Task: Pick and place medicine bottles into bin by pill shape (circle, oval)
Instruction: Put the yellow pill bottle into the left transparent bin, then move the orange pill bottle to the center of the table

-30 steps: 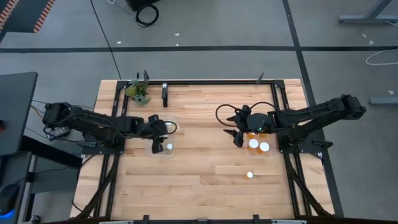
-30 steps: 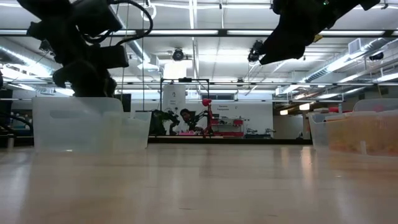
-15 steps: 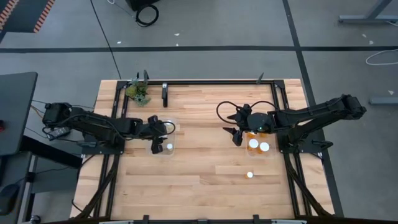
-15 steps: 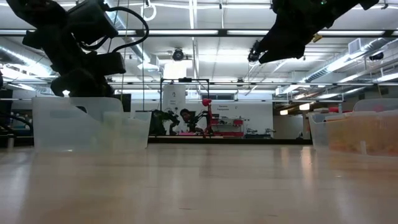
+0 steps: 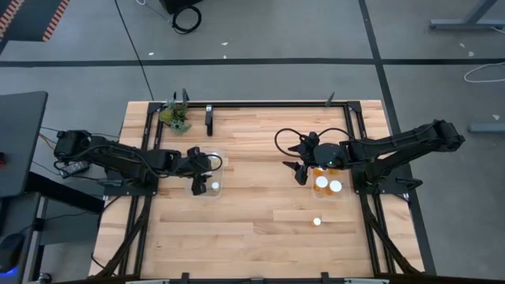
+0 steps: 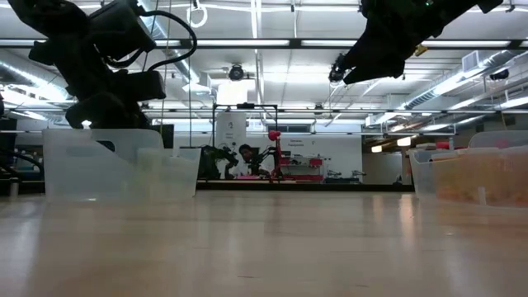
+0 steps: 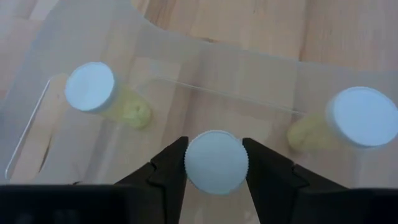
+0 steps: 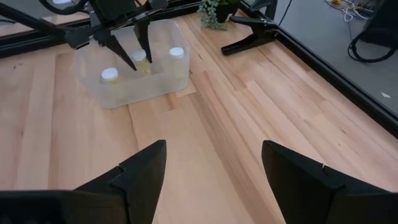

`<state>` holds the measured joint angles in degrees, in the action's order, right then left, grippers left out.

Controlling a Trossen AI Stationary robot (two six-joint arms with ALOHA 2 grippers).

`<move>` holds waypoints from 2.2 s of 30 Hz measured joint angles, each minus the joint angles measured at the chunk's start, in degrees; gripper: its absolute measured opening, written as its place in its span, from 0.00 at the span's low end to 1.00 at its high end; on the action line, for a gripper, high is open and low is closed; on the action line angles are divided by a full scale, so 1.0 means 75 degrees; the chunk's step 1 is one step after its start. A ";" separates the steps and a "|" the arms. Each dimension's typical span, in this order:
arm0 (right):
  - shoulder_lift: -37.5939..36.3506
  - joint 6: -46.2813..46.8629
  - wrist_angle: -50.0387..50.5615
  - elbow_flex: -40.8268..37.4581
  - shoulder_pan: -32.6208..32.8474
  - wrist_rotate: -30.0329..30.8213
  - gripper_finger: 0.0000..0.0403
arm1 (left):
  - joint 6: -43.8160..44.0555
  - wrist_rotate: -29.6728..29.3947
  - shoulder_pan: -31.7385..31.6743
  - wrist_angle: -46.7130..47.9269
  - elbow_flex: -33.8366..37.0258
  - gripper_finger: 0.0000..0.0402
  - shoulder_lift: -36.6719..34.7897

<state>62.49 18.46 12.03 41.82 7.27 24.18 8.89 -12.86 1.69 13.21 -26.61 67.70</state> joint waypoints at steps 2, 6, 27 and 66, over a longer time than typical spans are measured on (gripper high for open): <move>0.0002 0.0024 0.0001 0.0000 -0.0003 0.0030 0.67 | 0.0077 -0.0016 0.0000 0.0003 0.0000 0.41 0.0000; 0.0002 0.0090 0.0003 0.0000 -0.0003 0.0113 0.67 | 0.0072 -0.0026 0.0000 -0.0002 0.0000 0.46 0.0000; 0.0002 0.0158 0.0032 0.0000 -0.0018 0.0379 0.67 | 0.0093 -0.0029 0.0006 0.0340 -0.0017 0.64 -0.0593; -0.0001 0.0341 0.0030 -0.0003 -0.0254 0.0373 0.67 | 0.0129 -0.0580 0.0394 0.1462 -0.0374 0.60 -0.1693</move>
<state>62.48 21.01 12.26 41.80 5.37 26.98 9.86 -17.21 4.65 24.18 -29.42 55.00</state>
